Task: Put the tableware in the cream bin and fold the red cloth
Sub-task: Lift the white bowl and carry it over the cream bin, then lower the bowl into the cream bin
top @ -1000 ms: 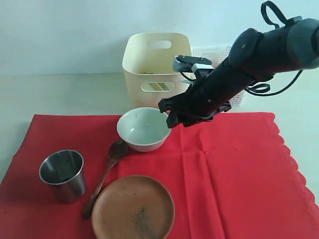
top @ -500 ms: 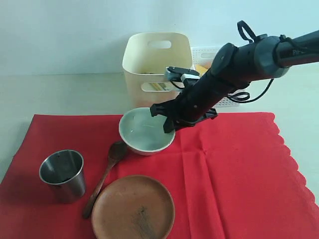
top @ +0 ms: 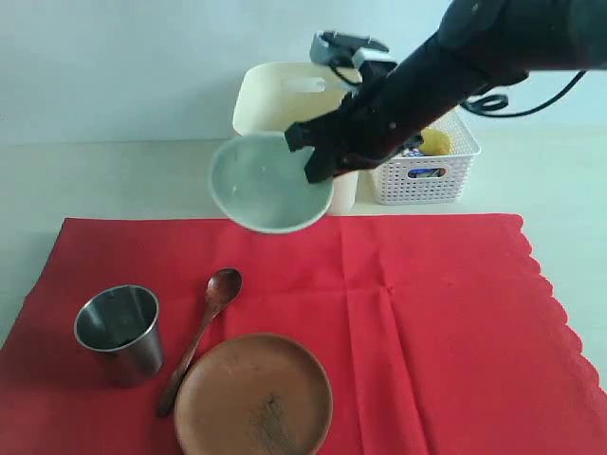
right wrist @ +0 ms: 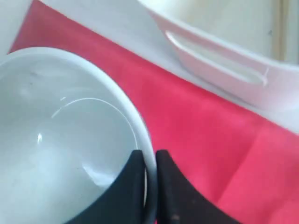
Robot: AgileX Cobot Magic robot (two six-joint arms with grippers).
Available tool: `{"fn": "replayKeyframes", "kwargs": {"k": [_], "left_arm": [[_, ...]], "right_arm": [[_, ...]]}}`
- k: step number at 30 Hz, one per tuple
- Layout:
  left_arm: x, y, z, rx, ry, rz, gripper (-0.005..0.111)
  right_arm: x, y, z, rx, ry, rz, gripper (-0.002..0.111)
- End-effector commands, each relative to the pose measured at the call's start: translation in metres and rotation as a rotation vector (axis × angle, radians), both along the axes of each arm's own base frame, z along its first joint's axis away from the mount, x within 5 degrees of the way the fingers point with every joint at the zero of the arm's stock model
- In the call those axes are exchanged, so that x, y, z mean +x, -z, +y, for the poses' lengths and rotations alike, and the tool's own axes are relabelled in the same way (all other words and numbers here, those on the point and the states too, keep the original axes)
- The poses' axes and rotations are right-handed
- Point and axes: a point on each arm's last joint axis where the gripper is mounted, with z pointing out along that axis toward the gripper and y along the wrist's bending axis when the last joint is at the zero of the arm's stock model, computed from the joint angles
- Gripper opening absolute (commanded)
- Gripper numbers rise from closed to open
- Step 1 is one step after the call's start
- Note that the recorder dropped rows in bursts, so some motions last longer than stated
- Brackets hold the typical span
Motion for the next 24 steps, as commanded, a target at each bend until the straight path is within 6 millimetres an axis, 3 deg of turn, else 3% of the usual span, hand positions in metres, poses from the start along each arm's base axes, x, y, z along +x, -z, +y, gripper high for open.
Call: {"fn": "replayKeyframes", "kwargs": {"k": [1, 5, 8, 18, 24], "left_arm": [[0.0, -0.001, 0.0, -0.01, -0.002, -0.015, 0.0], [0.0, -0.001, 0.0, -0.01, -0.002, -0.015, 0.0], [0.0, -0.001, 0.0, -0.01, -0.002, -0.015, 0.0], [0.0, -0.001, 0.0, -0.01, -0.002, -0.015, 0.0], [0.0, -0.001, 0.0, -0.01, -0.002, -0.015, 0.0]], "right_arm": [[-0.001, -0.052, -0.009, 0.055, 0.07, -0.222, 0.0], [0.007, -0.073, -0.015, 0.071, 0.137, -0.36, 0.0], [0.022, -0.073, -0.019, 0.067, 0.16, -0.378, 0.0], [0.081, -0.047, -0.03, 0.075, 0.242, -0.363, 0.0], [0.109, -0.032, -0.022, 0.087, 0.257, -0.369, 0.0]]}}
